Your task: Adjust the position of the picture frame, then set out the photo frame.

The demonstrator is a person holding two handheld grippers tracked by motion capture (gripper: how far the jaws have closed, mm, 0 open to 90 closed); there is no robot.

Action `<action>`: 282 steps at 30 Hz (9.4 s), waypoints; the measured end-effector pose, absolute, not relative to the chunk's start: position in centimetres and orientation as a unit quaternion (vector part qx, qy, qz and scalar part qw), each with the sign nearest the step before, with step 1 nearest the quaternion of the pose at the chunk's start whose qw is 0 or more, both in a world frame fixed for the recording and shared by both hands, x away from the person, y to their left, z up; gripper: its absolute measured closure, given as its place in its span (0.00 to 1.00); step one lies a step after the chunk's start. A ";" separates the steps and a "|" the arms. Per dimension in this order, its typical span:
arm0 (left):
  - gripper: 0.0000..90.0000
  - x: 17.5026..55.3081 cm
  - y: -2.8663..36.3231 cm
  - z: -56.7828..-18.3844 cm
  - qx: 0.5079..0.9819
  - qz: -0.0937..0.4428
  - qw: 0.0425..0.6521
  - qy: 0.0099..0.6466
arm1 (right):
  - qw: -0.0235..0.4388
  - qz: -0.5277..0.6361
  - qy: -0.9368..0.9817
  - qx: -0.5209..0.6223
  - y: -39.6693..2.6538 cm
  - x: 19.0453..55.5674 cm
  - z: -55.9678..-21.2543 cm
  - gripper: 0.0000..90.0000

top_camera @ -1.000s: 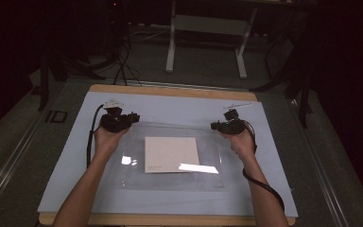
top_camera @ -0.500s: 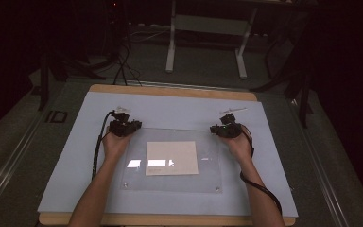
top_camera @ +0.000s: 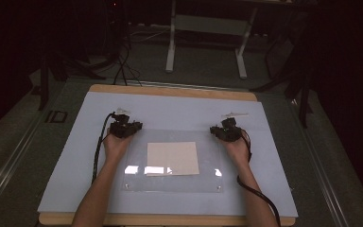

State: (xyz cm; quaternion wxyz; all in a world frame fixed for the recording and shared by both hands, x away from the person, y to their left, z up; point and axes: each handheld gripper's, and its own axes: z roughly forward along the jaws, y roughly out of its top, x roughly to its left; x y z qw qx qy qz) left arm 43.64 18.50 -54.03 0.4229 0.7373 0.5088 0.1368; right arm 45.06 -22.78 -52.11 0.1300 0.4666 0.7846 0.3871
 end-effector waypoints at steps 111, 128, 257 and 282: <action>0.92 43.7 19.0 -52.1 0.681 0.143 0.460 0.551 | 0.125 0.382 0.780 0.479 -23.1 46.0 -49.9 0.88; 0.91 44.3 18.9 -52.3 0.671 0.124 0.463 0.566 | 0.106 0.449 0.785 0.414 -22.4 41.2 -45.5 0.76; 0.83 45.7 19.9 -52.7 0.668 0.071 0.454 0.585 | 0.148 0.493 0.824 0.236 -14.3 25.6 -47.3 1.00; 0.77 44.9 21.0 -51.4 0.666 0.099 0.475 0.567 | 0.170 0.512 0.798 0.269 -14.8 27.5 -45.5 1.00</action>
